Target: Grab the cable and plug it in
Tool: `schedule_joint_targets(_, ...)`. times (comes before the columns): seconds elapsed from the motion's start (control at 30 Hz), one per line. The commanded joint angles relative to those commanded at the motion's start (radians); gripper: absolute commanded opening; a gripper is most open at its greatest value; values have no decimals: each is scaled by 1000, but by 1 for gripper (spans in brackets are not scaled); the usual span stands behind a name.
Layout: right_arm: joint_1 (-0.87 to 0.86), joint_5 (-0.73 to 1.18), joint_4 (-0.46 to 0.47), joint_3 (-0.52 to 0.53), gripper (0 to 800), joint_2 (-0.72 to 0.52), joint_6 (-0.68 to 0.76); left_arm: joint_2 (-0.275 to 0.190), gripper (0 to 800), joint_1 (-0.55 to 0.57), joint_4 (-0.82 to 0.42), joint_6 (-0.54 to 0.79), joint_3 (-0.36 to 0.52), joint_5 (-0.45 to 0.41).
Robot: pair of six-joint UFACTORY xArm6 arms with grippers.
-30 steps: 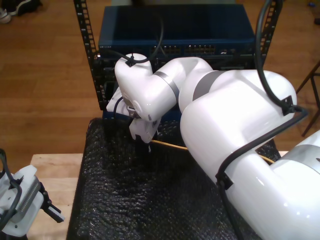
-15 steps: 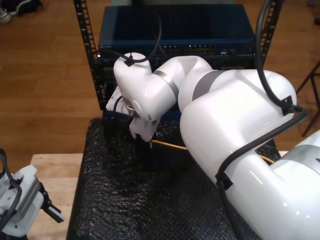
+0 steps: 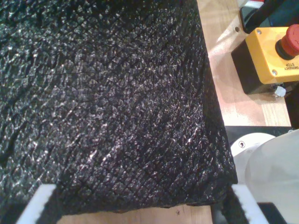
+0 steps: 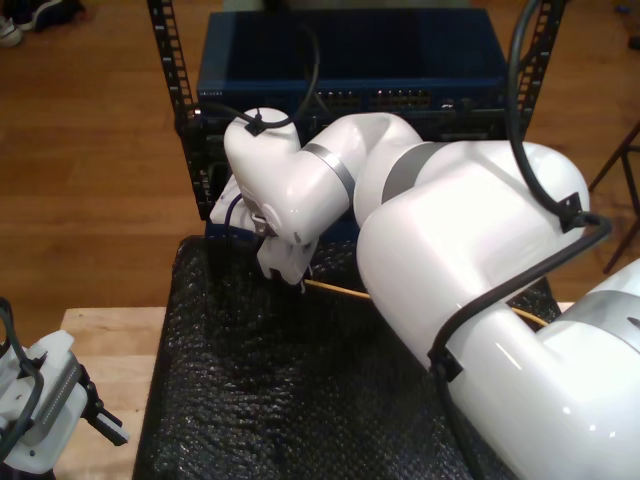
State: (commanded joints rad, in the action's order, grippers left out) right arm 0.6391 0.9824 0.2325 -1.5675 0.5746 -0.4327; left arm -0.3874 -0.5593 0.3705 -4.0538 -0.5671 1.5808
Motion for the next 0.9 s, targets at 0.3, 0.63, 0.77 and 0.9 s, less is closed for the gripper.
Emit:
schedule_joint_targets(0.3, 8, 0, 15, 0, 20, 0, 0, 0, 800, 0, 0, 0, 0, 0)
schedule_joint_targets(0.63, 11, 2, 9, 18, 6, -52, -153, 0, 800, 0, 0, 0, -2, 5)
schedule_joint_targets(0.77, 8, 6, 6, 48, 6, -106, -242, 0, 800, 2, 2, 0, -5, 8)
schedule_joint_targets(0.9, -2, 2, 5, 144, 6, -186, -315, 0, 800, 3, 8, 0, -8, 8)
